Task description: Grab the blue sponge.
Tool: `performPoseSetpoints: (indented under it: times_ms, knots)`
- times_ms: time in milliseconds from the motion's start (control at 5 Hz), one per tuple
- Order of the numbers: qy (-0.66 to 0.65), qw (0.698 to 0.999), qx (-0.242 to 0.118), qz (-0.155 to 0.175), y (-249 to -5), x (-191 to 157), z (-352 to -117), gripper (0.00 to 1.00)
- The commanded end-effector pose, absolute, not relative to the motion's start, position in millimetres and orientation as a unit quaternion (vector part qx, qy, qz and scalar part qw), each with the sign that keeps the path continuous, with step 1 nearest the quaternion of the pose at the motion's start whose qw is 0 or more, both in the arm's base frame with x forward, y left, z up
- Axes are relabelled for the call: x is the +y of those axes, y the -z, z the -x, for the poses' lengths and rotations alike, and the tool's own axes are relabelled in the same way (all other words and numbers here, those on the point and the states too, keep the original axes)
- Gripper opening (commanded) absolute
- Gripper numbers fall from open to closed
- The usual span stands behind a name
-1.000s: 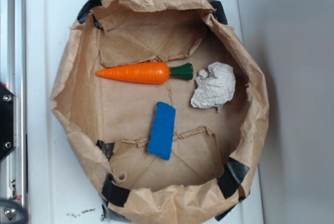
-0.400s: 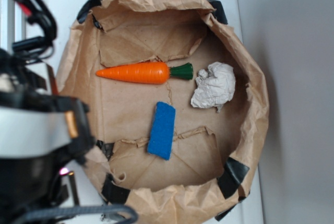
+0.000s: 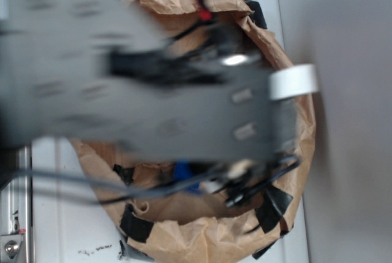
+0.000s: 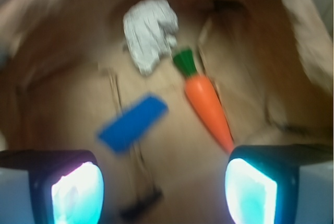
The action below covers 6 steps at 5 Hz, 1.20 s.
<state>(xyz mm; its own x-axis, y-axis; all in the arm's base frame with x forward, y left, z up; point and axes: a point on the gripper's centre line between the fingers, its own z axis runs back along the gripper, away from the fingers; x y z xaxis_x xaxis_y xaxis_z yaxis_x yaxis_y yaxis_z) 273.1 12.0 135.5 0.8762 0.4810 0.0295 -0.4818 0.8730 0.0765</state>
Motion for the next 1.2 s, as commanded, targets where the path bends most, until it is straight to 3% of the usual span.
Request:
performPoseSetpoints:
  times_ms: [0, 400, 600, 800, 1000]
  knots:
    - [-0.256, 0.965, -0.034, -0.034, -151.0, 21.2, -278.8, 1.0]
    - [-0.256, 0.965, -0.034, -0.034, -151.0, 21.2, -278.8, 1.0]
    - [-0.339, 0.941, -0.005, -0.007, -145.2, 32.8, -258.9, 1.0]
    - [-0.417, 0.908, 0.004, 0.035, -129.8, 47.8, -208.9, 1.0]
    - [-0.488, 0.872, -0.003, 0.036, -116.6, 51.0, -174.2, 1.0]
